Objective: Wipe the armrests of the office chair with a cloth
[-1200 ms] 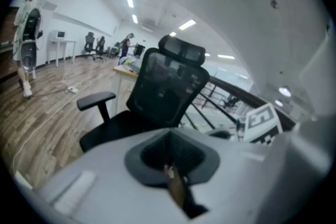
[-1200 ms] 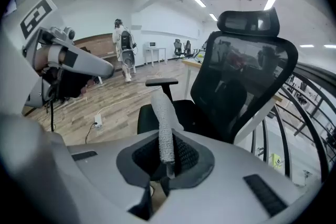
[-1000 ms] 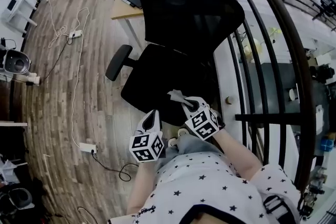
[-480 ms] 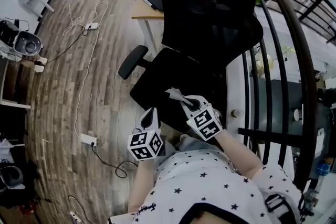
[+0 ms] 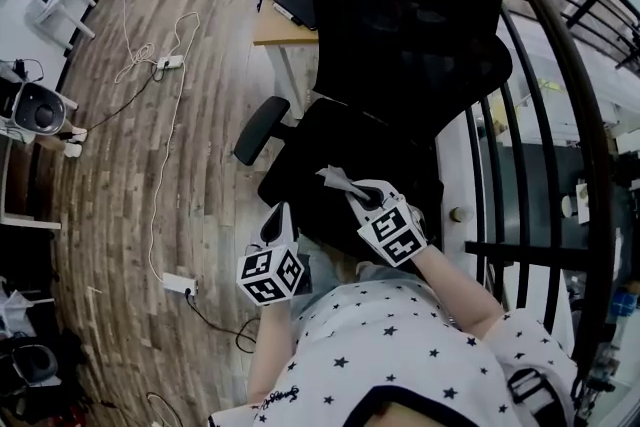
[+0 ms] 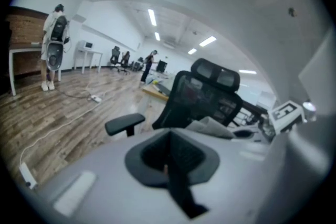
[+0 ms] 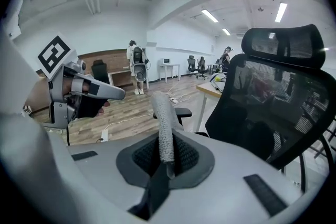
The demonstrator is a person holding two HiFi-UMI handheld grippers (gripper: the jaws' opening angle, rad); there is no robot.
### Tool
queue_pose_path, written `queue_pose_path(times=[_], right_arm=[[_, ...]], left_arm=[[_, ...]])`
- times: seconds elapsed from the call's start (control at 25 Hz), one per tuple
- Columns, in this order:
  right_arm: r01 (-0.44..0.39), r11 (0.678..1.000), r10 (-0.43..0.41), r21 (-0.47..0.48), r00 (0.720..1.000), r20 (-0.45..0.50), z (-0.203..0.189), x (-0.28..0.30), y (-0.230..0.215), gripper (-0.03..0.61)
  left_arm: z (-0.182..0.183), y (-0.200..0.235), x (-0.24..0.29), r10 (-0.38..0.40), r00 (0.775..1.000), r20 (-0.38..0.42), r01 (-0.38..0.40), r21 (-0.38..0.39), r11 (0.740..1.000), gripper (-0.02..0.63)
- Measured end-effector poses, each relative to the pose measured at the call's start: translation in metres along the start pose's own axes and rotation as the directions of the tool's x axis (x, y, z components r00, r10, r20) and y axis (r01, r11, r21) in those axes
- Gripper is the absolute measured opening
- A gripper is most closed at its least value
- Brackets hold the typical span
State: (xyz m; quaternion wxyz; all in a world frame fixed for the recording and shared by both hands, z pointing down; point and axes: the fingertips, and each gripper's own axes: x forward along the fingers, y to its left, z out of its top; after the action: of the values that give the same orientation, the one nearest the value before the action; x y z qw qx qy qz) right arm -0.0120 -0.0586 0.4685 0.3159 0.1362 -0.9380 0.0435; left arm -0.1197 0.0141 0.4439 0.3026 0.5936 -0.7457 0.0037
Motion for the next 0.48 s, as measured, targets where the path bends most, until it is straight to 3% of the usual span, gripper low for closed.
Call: queue_pose_path(times=[0.48], right_arm=[[0.191, 0.977, -0.190, 0.093, 0.982, -0.020, 0.061, 0.051, -0.004, 0.025]], left_arm=[[0.058, 0.062, 0.054, -0.185, 0.978, -0.095, 0.192, 0.073, 0.979, 0.008]])
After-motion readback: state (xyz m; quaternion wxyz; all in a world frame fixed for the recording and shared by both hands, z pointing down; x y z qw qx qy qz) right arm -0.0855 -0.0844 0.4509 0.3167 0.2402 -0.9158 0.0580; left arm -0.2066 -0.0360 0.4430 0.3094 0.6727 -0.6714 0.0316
